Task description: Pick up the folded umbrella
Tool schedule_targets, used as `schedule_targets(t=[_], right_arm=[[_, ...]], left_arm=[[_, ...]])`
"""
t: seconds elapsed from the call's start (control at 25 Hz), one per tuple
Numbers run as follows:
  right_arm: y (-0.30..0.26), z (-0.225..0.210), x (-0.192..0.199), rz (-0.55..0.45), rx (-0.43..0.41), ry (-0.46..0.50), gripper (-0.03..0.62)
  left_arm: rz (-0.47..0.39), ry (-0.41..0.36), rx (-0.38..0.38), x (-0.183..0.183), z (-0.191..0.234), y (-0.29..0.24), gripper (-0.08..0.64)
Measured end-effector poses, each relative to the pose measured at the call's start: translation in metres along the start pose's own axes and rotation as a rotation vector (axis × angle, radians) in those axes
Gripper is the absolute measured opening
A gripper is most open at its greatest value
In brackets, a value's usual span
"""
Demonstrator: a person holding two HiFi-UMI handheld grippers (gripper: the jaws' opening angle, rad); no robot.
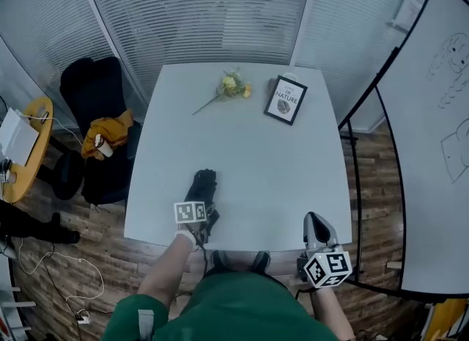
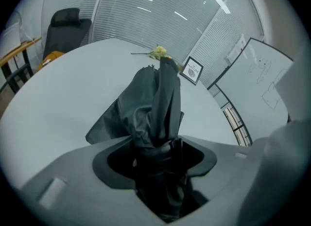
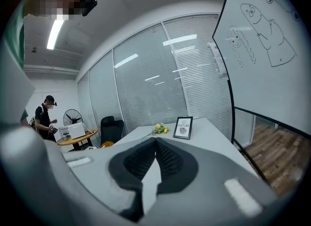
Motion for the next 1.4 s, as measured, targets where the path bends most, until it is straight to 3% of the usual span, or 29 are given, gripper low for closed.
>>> schedule_targets(t=[0.16,0.32,0.44,0.68,1.12,1.4], right_arm=[[-0.004,0.0,-0.004,-0.008,-0.011,0.001,0.003],[-0.013,0.001,-0.008,-0.018,-0.032,0.006,0.003],[-0.018,0.003,-0.011,-0.022,-0.051,0.013,0.003],[-0.027,0.007,-0.019,-0.042,-0.089,0.024,0.003],[-0.033,0.006,-0.053,-0.14,-0.123,0.053,0.003],[-0.028,0.001,-0.063,-0.174,-0.125,0.068,0.002]], left_arm=[[-0.032,0.098,0.074,0.004,0.006,0.014,0.264],[-0.114,0.202,0.214,0.001,0.005,0.035,0.264],[-0.182,0.207,0.304,-0.004,-0.007,0.061,0.264],[-0.343,0.164,0.45,-0.024,-0.042,0.122,0.264],[-0.603,-0.03,0.653,-0.064,-0.116,0.232,0.264],[-0.752,-0.199,0.688,-0.076,-0.16,0.284,0.264]])
Point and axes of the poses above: the fingertips, and each gripper's own axes: y backward along the fingers, z to its left, x out of its underside, the point moved 9 cm from there along y, backward along the fingers, and after that the axes turned 14 degrees about y, right-handed, at the moved point
